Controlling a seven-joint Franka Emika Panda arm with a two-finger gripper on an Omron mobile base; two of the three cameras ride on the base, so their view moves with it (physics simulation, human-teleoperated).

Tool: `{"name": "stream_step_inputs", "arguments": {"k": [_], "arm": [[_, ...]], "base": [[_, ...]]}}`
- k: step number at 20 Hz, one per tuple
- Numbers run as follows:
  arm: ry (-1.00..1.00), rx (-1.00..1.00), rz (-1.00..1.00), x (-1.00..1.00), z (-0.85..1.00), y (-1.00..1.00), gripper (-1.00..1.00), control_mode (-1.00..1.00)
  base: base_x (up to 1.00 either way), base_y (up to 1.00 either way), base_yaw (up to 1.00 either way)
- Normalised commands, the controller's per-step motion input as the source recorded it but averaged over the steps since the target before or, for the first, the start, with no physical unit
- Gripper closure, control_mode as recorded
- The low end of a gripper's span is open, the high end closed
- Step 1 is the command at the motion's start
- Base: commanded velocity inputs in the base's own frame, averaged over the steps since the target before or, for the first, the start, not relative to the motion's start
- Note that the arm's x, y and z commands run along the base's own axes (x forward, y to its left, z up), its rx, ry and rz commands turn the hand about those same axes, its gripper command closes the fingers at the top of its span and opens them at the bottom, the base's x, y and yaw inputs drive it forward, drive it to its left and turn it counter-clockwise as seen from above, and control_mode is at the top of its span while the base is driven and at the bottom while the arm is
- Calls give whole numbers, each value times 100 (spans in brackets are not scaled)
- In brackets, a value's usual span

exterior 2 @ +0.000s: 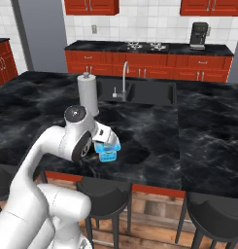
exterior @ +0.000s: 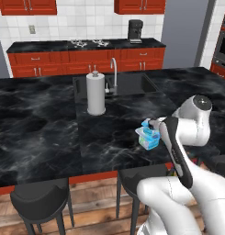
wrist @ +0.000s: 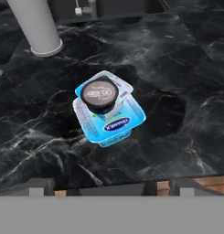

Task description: Stack the yogurt containers by placing the smaller containers on top of the larger containers.

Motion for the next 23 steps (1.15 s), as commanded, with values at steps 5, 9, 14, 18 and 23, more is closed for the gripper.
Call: {"name": "stream_step_inputs", "arguments": {"k": [5,9,14,18,23], "arm": [[-36,3,2,-59,17,-23,-100,-100],[-39,2,1,-76,13,-9,-100,-100],[-12,6,-2,-26,2,-11,-100,-100],[-8,-4,7,-26,0,10,-100,-100],[-33,-20,4,-67,8,39,-100,-100]], "base": [[0,0,0],[0,0,0],[0,0,0],[0,0,0],[0,0,0]]}}
